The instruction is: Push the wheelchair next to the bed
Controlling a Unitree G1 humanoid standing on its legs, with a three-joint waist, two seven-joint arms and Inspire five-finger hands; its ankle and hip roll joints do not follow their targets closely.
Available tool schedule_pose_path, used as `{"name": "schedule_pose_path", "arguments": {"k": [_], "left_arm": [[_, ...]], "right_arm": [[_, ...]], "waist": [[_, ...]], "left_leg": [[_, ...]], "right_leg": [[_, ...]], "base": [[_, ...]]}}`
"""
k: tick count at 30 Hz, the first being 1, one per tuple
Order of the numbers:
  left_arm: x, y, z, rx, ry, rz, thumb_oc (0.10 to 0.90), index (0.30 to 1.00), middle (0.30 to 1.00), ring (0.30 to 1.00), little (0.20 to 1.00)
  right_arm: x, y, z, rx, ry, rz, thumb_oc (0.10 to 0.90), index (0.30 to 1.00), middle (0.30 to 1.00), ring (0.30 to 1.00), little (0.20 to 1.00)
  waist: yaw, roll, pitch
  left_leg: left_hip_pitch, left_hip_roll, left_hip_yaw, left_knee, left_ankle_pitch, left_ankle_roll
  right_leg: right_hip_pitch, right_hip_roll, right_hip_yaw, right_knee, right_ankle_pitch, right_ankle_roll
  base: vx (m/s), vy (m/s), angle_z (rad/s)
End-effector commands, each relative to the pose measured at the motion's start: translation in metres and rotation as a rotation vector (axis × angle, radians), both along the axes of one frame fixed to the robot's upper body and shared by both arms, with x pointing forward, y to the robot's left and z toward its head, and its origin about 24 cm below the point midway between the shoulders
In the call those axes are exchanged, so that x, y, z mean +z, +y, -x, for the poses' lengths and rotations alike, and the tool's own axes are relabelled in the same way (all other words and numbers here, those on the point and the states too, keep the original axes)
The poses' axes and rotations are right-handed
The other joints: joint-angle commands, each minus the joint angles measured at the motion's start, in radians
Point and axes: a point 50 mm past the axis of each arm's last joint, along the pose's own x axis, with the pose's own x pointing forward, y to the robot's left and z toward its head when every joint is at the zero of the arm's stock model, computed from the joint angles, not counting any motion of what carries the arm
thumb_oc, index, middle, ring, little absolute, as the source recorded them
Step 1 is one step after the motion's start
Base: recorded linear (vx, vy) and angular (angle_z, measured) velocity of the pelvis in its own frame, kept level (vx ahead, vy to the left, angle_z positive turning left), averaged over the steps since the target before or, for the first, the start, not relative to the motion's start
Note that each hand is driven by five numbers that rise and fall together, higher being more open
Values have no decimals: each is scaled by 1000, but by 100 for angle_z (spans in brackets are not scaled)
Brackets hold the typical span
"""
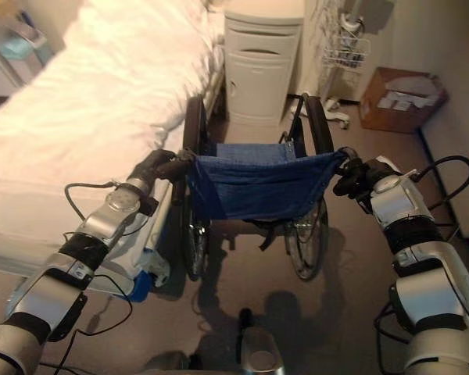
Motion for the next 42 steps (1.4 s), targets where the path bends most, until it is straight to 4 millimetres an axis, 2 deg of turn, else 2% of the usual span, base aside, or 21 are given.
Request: {"name": "schedule_pose_path", "arguments": {"k": [1, 2, 3, 5, 6, 7, 8, 9, 10, 11, 12, 13, 14, 16, 17, 18, 20, 23, 26, 31, 42], "left_arm": [[-27, 6, 13, -16, 73, -163, 400, 300, 300, 300, 300], [-26, 4, 11, -18, 74, -167, 400, 300, 300, 300, 300], [-25, 3, 11, -17, 71, -179, 400, 300, 300, 300, 300], [-27, 7, 12, -6, 73, -176, 400, 300, 300, 300, 300], [-28, 11, 14, -3, 76, -174, 400, 300, 300, 300, 300], [-29, 11, 14, -3, 77, -173, 400, 300, 300, 300, 300], [-32, 12, 17, -13, 86, -172, 400, 300, 300, 300, 300], [-33, 11, 18, -16, 88, -170, 400, 300, 300, 300, 300], [-34, 11, 18, -18, 88, -170, 400, 300, 300, 300, 300], [-37, 12, 21, -15, 94, -166, 400, 300, 300, 300, 300], [-36, 16, 22, -4, 91, -166, 400, 300, 300, 300, 300], [-33, 22, 21, 4, 85, -169, 400, 300, 300, 300, 300], [-33, 22, 21, 4, 86, -168, 400, 300, 300, 300, 300], [-33, 28, 19, -14, 106, -172, 400, 300, 300, 300, 300], [-33, 28, 19, -14, 106, -172, 400, 300, 300, 300, 300], [-36, 34, 19, -20, 131, -176, 400, 300, 300, 300, 300], [-35, 39, 19, -15, 135, -189, 400, 300, 300, 300, 300], [-10, 44, 10, 25, 72, -197, 400, 300, 300, 300, 300], [8, 42, 4, 49, 10, -210, 400, 300, 300, 300, 300], [10, 42, 5, 62, -43, -236, 400, 300, 300, 300, 300], [17, 45, 7, 90, -82, -225, 400, 300, 300, 300, 300]], "right_arm": [[-20, 82, -21, 395, 98, -80, 400, 300, 300, 300, 300], [-21, 82, -20, 393, 104, -77, 400, 300, 300, 300, 300], [-23, 82, -20, 398, 107, -71, 400, 300, 300, 300, 300], [-27, 86, -20, 411, 116, -68, 400, 300, 300, 300, 300], [-30, 92, -20, 414, 122, -64, 400, 300, 300, 300, 300], [-31, 93, -20, 412, 125, -63, 400, 300, 300, 300, 300], [-36, 95, -19, 407, 136, -57, 400, 300, 300, 300, 300], [-38, 95, -18, 403, 139, -55, 400, 300, 300, 300, 300], [-38, 96, -18, 402, 140, -55, 400, 300, 300, 300, 300], [-42, 96, -16, 406, 148, -50, 400, 300, 300, 300, 300], [-40, 97, -17, 416, 143, -44, 400, 300, 300, 300, 300], [-34, 95, -19, 419, 130, -49, 400, 300, 300, 300, 300], [-34, 95, -19, 418, 130, -50, 400, 300, 300, 300, 300], [-35, 85, -17, 394, 147, -58, 400, 300, 300, 300, 300], [-35, 85, -17, 394, 147, -58, 400, 300, 300, 300, 300], [-40, 79, -14, 376, 154, -65, 400, 300, 300, 300, 300], [-45, 80, -13, 382, 153, -75, 400, 300, 300, 300, 300], [-28, 91, -22, 403, 65, -74, 400, 300, 300, 300, 300], [-10, 101, -32, 416, 0, -84, 400, 300, 300, 300, 300], [1, 113, -39, 421, -55, -124, 400, 300, 300, 300, 300], [9, 135, -45, 458, -125, -145, 400, 300, 300, 300, 300]], "waist": [[68, -62, 5], [80, -62, 24], [99, -67, 46], [121, -66, 65], [138, -42, 83], [142, -34, 90], [156, -6, 102], [163, 10, 101], [165, 11, 105], [192, 37, 101], [213, 42, 94], [225, 44, 80], [225, 43, 79], [216, 45, 47], [216, 45, 47], [218, 45, 22], [226, 39, 8], [249, 25, 18], [277, 7, 33], [304, -19, 29], [332, -42, 14]], "left_leg": [[24, 131, 22, 194, 339, 2], [-77, 171, 9, 264, 372, -4], [-175, 171, -18, 296, 369, 13], [-200, 153, -32, 208, 362, 37], [-203, 152, -29, 42, 403, 30], [-197, 151, -27, -3, 411, 26], [-191, 138, -28, -146, 444, 12], [-196, 125, -31, -216, 457, 5], [-189, 119, -29, -235, 460, 3], [-203, 83, -36, -414, 466, -6], [-206, 54, -46, -509, 448, -5], [-195, 37, -25, -522, 394, 8], [-193, 37, -16, -516, 385, 11], [-181, 37, 38, -469, 328, 28], [-181, 37, 38, -469, 328, 28], [-159, 31, 40, -462, 301, 38], [-134, 8, 33, -489, 290, 49], [-140, -7, 43, -501, 281, 60], [-154, -13, 51, -500, 268, 65], [-148, -19, 62, -512, 250, 70], [-142, -36, 96, -513, 225, 88]], "right_leg": [[74, -4, 29, -52, 106, -40], [117, 15, 33, -49, 88, -57], [161, 23, 49, -50, 74, -65], [201, 36, 76, -50, 56, -64], [242, 70, 108, -48, 25, -64], [255, 78, 117, -50, 18, -62], [292, 101, 152, -57, -2, -55], [304, 114, 165, -60, -9, -50], [313, 114, 169, -61, -13, -49], [365, 121, 205, -81, -34, -29], [395, 111, 226, -93, -46, -13], [416, 83, 229, -94, -65, 10], [417, 78, 229, -92, -69, 13], [422, 40, 200, -78, -82, 42], [422, 40, 200, -78, -82, 42], [413, 8, 173, -70, -73, 60], [397, -17, 151, -71, -50, 81], [348, -59, 92, -76, -4, 112], [311, -93, 30, -91, 40, 118], [276, -138, -9, -124, 117, 131], [262, -160, -46, -143, 165, 141]], "base": [[260, -193, -29], [268, -73, -55], [336, -22, -60], [430, 129, -45], [427, 206, -62], [551, 330, -67], [409, 269, -41], [389, 254, -28], [413, 289, -21], [444, 343, -21], [507, 494, -37], [237, 312, -52], [196, 310, -90], [195, 255, -83], [328, 355, -25], [309, 330, 5], [237, 316, 2], [-46, 167, -42], [-36, 105, -44], [68, 88, -40], [60, 62, -2]]}}
